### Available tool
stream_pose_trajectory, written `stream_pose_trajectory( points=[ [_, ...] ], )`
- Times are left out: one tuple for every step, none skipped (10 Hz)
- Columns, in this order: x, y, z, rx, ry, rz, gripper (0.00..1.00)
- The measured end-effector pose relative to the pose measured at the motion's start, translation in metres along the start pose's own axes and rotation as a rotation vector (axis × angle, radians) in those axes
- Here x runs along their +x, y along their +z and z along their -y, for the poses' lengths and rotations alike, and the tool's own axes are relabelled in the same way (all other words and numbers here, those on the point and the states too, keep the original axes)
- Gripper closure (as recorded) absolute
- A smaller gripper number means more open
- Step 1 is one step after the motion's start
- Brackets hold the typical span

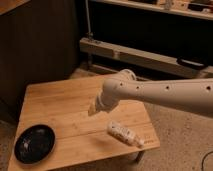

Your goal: Place the bottle in the ceramic bowl

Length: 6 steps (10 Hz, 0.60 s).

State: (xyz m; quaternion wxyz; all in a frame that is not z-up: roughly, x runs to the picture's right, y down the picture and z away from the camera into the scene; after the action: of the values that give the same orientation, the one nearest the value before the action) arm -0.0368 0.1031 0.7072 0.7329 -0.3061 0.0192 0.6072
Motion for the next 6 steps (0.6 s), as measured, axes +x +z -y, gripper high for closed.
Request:
stream_pose_trajectory(
  points=[
    [-0.003,0.002,0.004,0.002,-0.043,-0.004,0.35],
    [-0.008,0.003,0.009,-0.011,-0.143,-0.002,0.35],
    [-0.011,0.003,0.017,-0.043,-0.284,0.001,0.35],
    [-0.015,0.003,0.022,-0.081,-0.401,0.0,0.35],
    [-0.019,0.003,0.028,-0.124,-0.496,-0.002,0.35],
    [-0.023,0.001,0.038,-0.19,-0.631,0.002,0.35]
  ],
)
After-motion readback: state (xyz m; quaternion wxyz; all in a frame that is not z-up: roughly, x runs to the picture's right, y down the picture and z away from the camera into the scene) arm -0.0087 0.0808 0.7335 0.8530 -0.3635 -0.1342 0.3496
